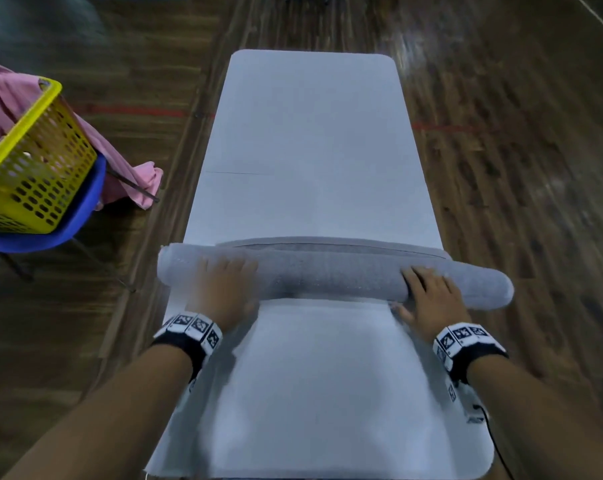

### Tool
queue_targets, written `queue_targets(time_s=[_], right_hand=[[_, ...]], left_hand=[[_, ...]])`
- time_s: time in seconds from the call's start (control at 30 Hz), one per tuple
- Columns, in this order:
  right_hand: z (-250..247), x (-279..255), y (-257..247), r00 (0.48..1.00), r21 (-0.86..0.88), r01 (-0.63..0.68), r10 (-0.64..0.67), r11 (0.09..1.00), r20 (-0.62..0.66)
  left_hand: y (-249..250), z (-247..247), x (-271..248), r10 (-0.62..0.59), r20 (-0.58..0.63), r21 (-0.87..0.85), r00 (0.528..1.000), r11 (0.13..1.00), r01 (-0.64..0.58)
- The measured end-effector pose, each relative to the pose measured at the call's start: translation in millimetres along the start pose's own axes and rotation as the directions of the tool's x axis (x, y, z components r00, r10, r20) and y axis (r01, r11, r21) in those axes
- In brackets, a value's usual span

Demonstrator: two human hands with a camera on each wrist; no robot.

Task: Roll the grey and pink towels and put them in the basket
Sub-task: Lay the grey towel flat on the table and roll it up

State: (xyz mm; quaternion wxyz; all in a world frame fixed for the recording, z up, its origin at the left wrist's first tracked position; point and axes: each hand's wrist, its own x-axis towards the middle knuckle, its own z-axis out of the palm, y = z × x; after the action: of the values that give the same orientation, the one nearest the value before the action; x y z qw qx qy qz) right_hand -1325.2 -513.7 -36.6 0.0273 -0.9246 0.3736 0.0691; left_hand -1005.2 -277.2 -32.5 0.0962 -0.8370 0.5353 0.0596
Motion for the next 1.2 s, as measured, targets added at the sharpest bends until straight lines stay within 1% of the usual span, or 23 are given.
queue_targets(time_s=[0.1, 0.2, 0.27, 0.3, 0.37, 0.4, 0.43, 0.53, 0.6, 0.63, 0.67, 0.7, 0.73, 0.77, 0.8, 0.87, 0.93, 0.97, 1.0, 1.03, 1.07, 1.13, 1.2], right_hand=[[-1, 12, 11, 0.999, -0.032, 0.015, -0.014, 0.999, 0.029], [-21, 48, 20, 0.998, -0.074, 0.013, -0.008, 0.997, 0.068], [-41, 71, 23, 1.0, -0.096, -0.01, 0.01, 0.995, -0.002], [-51, 80, 24, 0.997, -0.094, -0.054, 0.048, 0.994, -0.062], [-65, 89, 22, 0.977, -0.047, -0.145, 0.136, 0.988, -0.164], [-69, 91, 18, 0.973, -0.039, -0.162, 0.153, 0.986, -0.173], [-67, 90, 13, 0.978, -0.048, -0.157, 0.148, 0.987, -0.148], [-50, 85, -7, 0.992, -0.057, -0.126, 0.126, 0.99, -0.016], [-42, 83, -14, 0.982, 0.002, -0.188, 0.188, 0.982, -0.03], [-40, 81, -16, 0.969, 0.082, -0.235, 0.241, 0.968, -0.064], [-36, 79, -18, 0.949, 0.197, -0.279, 0.302, 0.94, -0.094], [-31, 77, -19, 0.923, 0.328, -0.316, 0.369, 0.89, -0.112], [-26, 73, -20, 0.886, 0.462, -0.355, 0.449, 0.813, -0.11], [-21, 70, -21, 0.835, 0.581, -0.405, 0.545, 0.706, -0.079], [-19, 67, -22, 0.765, 0.678, -0.467, 0.644, 0.567, -0.011], [-19, 63, -19, 0.604, 0.761, -0.598, 0.766, 0.252, 0.222], [-24, 67, -14, 0.487, 0.757, -0.653, 0.752, -0.025, 0.444], [-26, 73, -12, 0.448, 0.756, -0.63, 0.712, -0.178, 0.541], [-30, 77, -11, 0.432, 0.745, -0.583, 0.654, -0.323, 0.622], [-33, 83, -8, 0.425, 0.729, -0.541, 0.611, -0.42, 0.668], [-36, 88, -6, 0.418, 0.714, -0.534, 0.593, -0.453, 0.688], [-43, 95, -4, 0.41, 0.693, -0.589, 0.585, -0.416, 0.7], [-47, 98, -3, 0.41, 0.693, -0.614, 0.597, -0.379, 0.69]], left_hand=[[-10, 1, 11, -0.012, 0.022, -0.038, 1.0, 0.999, 0.013], [-23, -18, 41, -0.02, 0.08, -0.081, 0.997, 0.996, 0.026], [-33, -36, 63, -0.057, 0.111, -0.138, 0.992, 0.988, 0.072], [-36, -44, 72, -0.102, 0.092, -0.152, 0.99, 0.982, 0.116], [-41, -54, 83, -0.215, -0.027, -0.15, 0.976, 0.966, 0.209], [-40, -57, 83, -0.255, -0.086, -0.161, 0.963, 0.958, 0.239], [-34, -56, 81, -0.274, -0.106, -0.181, 0.956, 0.951, 0.252], [-13, -42, 69, -0.292, -0.041, -0.278, 0.955, 0.922, 0.27], [-5, -32, 62, -0.353, -0.055, -0.34, 0.934, 0.886, 0.315], [-3, -29, 59, -0.407, -0.083, -0.385, 0.91, 0.855, 0.348], [-1, -28, 56, -0.481, -0.106, -0.452, 0.87, 0.803, 0.389], [1, -27, 54, -0.568, -0.117, -0.534, 0.815, 0.728, 0.431], [4, -26, 52, -0.659, -0.102, -0.623, 0.745, 0.626, 0.469], [7, -25, 51, -0.745, -0.051, -0.712, 0.665, 0.494, 0.499], [9, -24, 51, -0.812, 0.033, -0.789, 0.583, 0.337, 0.513], [12, -19, 53, -0.866, 0.235, -0.885, 0.442, -0.001, 0.467], [10, -14, 59, -0.84, 0.429, -0.885, 0.332, -0.317, 0.341], [8, -13, 63, -0.796, 0.527, -0.846, 0.298, -0.461, 0.266], [7, -11, 67, -0.738, 0.613, -0.79, 0.283, -0.574, 0.213], [5, -10, 71, -0.687, 0.67, -0.74, 0.279, -0.647, 0.185], [4, -9, 76, -0.65, 0.705, -0.705, 0.285, -0.686, 0.179], [3, -8, 83, -0.598, 0.736, -0.666, 0.318, -0.725, 0.176], [1, -8, 89, -0.569, 0.733, -0.648, 0.372, -0.75, 0.128]])
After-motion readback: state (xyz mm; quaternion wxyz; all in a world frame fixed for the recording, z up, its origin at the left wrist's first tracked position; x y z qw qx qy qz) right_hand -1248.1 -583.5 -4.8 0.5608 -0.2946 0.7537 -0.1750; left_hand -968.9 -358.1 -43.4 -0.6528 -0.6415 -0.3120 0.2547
